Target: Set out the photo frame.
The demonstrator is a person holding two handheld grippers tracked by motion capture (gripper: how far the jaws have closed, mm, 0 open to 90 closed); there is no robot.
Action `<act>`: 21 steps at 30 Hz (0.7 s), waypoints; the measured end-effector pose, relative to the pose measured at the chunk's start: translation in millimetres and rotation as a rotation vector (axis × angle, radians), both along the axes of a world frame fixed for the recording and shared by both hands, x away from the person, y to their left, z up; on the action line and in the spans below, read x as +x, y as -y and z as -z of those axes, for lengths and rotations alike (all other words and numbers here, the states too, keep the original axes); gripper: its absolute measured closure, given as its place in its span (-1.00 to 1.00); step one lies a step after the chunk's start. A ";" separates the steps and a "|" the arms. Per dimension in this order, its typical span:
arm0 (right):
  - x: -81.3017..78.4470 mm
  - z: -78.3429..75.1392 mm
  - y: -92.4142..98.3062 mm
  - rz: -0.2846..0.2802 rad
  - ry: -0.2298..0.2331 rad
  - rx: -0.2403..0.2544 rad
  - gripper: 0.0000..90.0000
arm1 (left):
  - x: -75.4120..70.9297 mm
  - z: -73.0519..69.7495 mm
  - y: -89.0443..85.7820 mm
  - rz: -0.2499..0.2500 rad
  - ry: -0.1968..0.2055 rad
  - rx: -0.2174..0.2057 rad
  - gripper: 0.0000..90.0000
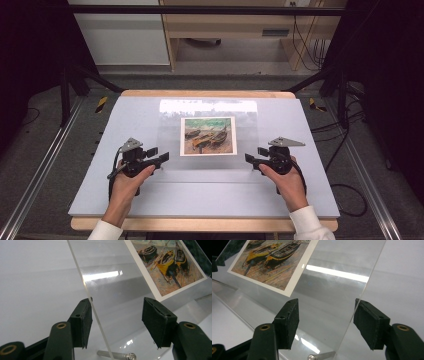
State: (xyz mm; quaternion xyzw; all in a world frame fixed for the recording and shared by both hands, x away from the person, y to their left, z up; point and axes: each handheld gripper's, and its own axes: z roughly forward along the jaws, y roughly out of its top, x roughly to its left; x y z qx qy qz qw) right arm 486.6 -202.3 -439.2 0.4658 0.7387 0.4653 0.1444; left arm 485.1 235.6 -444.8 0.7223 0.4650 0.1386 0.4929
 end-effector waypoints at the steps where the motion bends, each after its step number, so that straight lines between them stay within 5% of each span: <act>1: -1.0 -0.3 -0.1 0.002 -0.004 -0.001 -0.16 | -1.0 -0.2 0.0 -0.001 0.000 0.001 -0.07; 21: -15.4 -2.5 0.0 0.004 0.026 -0.031 -0.04 | -15.1 -2.4 1.3 -0.011 0.025 0.039 -0.01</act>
